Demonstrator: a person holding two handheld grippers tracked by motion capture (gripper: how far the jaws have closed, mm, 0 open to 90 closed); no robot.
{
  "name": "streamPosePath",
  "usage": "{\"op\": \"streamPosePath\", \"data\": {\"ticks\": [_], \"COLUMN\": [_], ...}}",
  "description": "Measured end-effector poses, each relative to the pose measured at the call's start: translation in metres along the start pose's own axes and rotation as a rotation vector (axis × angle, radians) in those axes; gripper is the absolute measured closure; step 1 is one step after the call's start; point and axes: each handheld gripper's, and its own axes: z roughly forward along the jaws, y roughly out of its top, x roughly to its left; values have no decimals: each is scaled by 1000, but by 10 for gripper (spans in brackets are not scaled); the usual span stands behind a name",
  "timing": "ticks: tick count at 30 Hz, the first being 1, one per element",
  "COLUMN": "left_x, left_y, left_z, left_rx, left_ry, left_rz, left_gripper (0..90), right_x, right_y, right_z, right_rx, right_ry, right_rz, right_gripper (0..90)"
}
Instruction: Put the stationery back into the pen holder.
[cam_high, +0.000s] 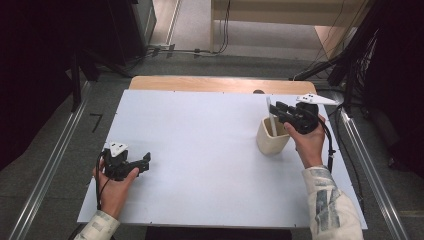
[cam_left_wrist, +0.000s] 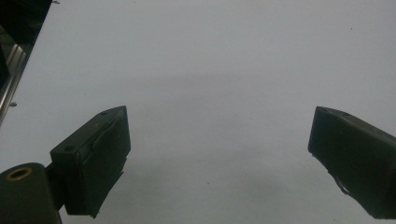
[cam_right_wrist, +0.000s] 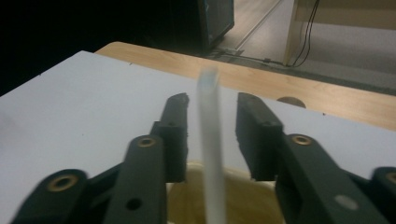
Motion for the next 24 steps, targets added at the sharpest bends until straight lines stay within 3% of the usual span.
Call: {"op": "streamPosePath", "data": {"ticks": [1, 3, 10, 16, 24], "left_x": [0, -1, -1, -1, -1], "left_y": [0, 0, 0, 0, 0], "left_z": [0, 0, 1, 1, 1], "left_rx": [0, -2, -1, -1, -1], "left_ry": [0, 0, 1, 2, 3], "left_rz": [0, -2, -2, -1, 0], "left_gripper": [65, 65, 65, 65, 65], "right_x": [0, -4, -7, -4, 0], "right_y": [0, -6, -15, -20, -26], "right_z": [0, -4, -11, -12, -15], "right_rx": [0, 11, 33, 40, 45], "right_ry": [0, 4, 17, -8, -35], "right_rz": [0, 18, 18, 1, -19], "right_gripper": [578, 463, 311, 188, 129]}}
